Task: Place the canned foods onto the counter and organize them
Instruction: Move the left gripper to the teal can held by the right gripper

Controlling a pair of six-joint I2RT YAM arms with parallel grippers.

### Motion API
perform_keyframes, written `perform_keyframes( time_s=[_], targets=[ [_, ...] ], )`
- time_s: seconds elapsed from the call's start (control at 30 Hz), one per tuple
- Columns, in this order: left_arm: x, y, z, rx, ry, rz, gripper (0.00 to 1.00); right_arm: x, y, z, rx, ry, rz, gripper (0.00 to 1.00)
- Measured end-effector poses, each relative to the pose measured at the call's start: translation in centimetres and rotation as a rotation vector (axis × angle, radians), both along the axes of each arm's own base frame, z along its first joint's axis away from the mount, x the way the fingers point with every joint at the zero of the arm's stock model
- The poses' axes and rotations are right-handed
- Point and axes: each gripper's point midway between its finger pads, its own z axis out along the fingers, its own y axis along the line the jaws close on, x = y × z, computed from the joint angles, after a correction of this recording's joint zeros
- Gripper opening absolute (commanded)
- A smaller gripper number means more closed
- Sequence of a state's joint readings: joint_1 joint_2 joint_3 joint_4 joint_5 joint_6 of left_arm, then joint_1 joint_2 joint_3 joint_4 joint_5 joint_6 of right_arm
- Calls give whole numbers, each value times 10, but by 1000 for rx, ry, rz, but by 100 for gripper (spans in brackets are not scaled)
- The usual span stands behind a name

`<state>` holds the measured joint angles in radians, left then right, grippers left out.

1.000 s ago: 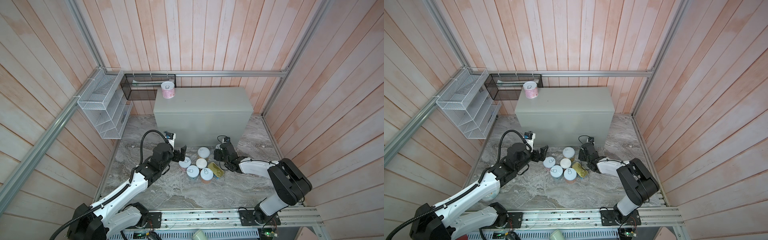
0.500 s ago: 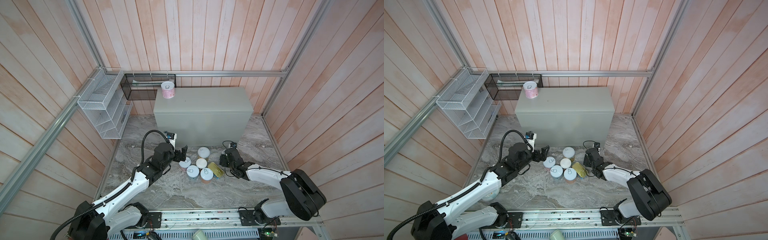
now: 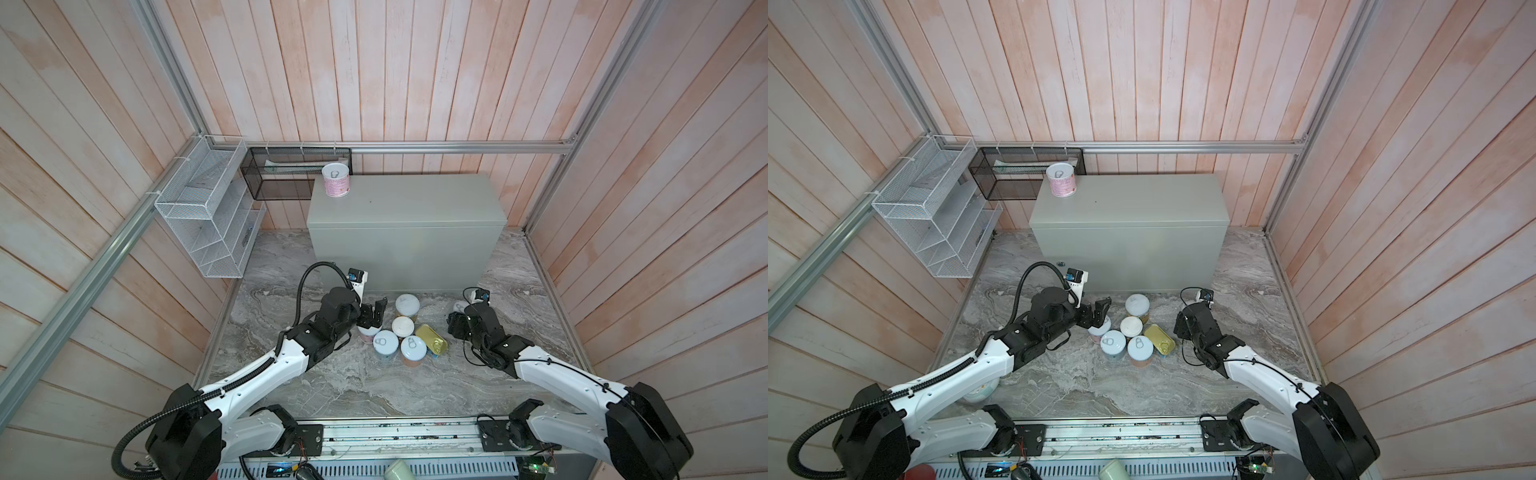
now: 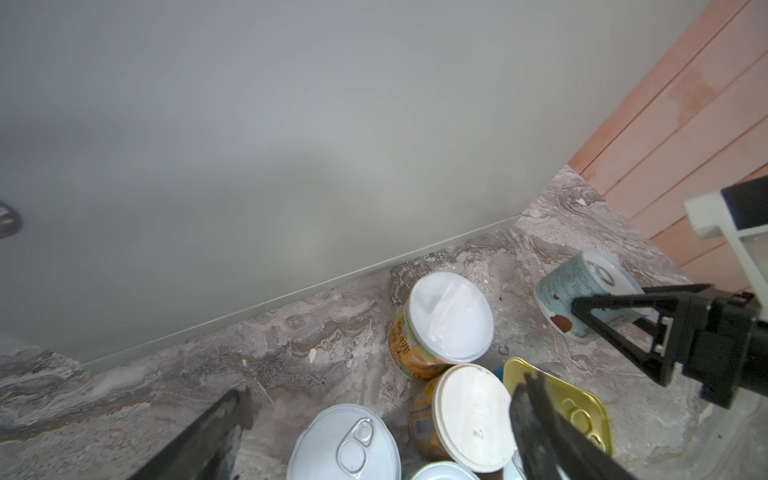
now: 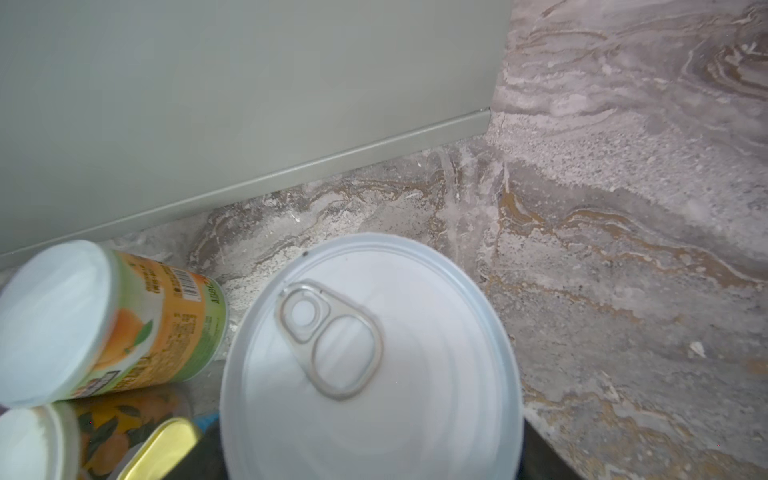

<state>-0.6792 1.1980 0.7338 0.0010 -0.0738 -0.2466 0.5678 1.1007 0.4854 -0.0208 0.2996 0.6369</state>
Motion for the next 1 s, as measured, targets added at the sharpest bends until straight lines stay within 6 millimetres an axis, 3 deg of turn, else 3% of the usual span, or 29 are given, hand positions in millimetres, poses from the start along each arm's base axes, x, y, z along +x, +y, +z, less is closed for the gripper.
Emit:
perform_keyframes(
  time_s=[0.27,0.6,1.0],
  targets=[
    [-25,-45,-17,51,13,-208,100,-5,18,17,82,-17,89,65],
    [-58,-83,-13,20,-21,-460,100,-6,45,40,151,-29,221,65],
    [-64,-111,-22,-26,-15,-596,100,-14,75,71,251,-47,375,65]
  ],
)
